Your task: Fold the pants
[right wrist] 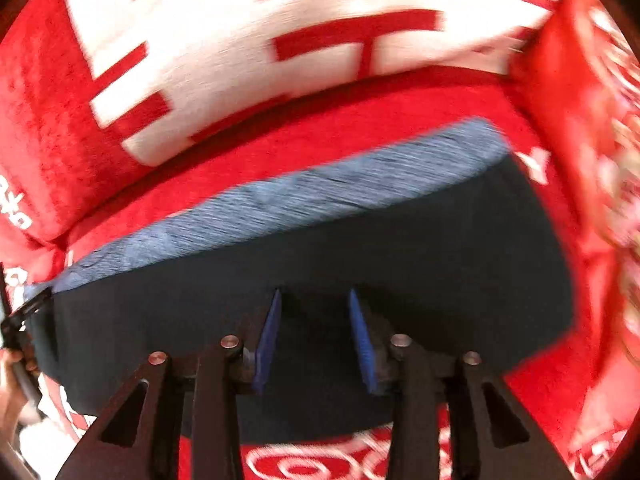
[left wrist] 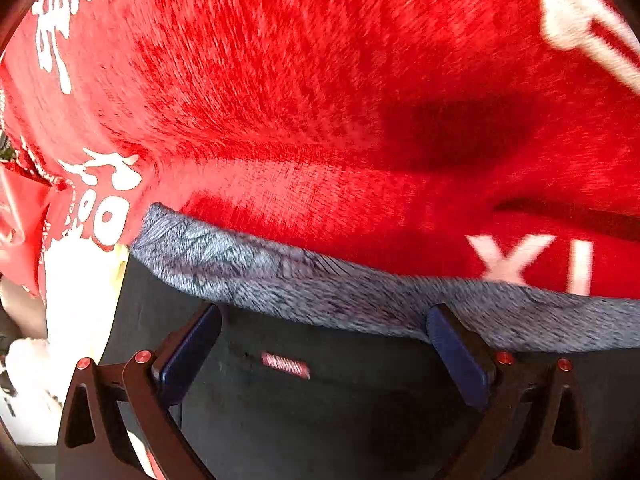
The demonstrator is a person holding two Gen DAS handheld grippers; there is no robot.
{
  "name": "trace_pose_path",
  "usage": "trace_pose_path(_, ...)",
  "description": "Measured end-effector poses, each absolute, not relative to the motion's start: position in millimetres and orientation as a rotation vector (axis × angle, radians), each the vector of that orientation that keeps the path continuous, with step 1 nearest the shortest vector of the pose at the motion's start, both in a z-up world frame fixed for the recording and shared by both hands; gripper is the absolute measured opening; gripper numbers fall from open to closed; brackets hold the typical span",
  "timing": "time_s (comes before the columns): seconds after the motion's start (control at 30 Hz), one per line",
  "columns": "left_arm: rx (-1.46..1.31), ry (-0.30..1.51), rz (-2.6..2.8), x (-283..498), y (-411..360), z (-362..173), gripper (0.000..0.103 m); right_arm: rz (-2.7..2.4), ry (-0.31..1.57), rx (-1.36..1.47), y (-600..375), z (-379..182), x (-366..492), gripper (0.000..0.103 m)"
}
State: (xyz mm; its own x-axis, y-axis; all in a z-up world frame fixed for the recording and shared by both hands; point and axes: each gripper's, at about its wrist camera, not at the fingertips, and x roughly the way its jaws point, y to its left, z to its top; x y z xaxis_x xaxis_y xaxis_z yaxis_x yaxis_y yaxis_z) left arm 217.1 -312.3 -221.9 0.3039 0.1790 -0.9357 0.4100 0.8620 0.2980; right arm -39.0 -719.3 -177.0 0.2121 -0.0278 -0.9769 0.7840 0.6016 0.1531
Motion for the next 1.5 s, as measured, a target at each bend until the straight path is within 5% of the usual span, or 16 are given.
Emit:
trace_pose_path(0.47,0.604,1.243,-0.543,43,-419,-178,0.103,-0.825,1.116,0.789,-786,-140,-124,0.042)
trace_pose_path(0.7,0.674,1.263,-0.558,-1,-460,-204,0.103,-0.792,1.217,0.666,-804,-180,-104,0.042)
trace_pose_path(0.83,0.644,1.210,-0.583,-6,-452,-206,0.103,-0.819,1.184,0.784,-825,-194,-120,0.065)
trace_pose_path(1.23,0.650,1.199,-0.520,-13,-457,-207,0.103,-0.803,1.045,0.755,-783,-120,-147,0.067)
trace_pose_path(1.5,0.669,1.187,-0.492,-5,-461,-215,0.103,-0.656,1.084,0.919,-729,-136,-176,0.067)
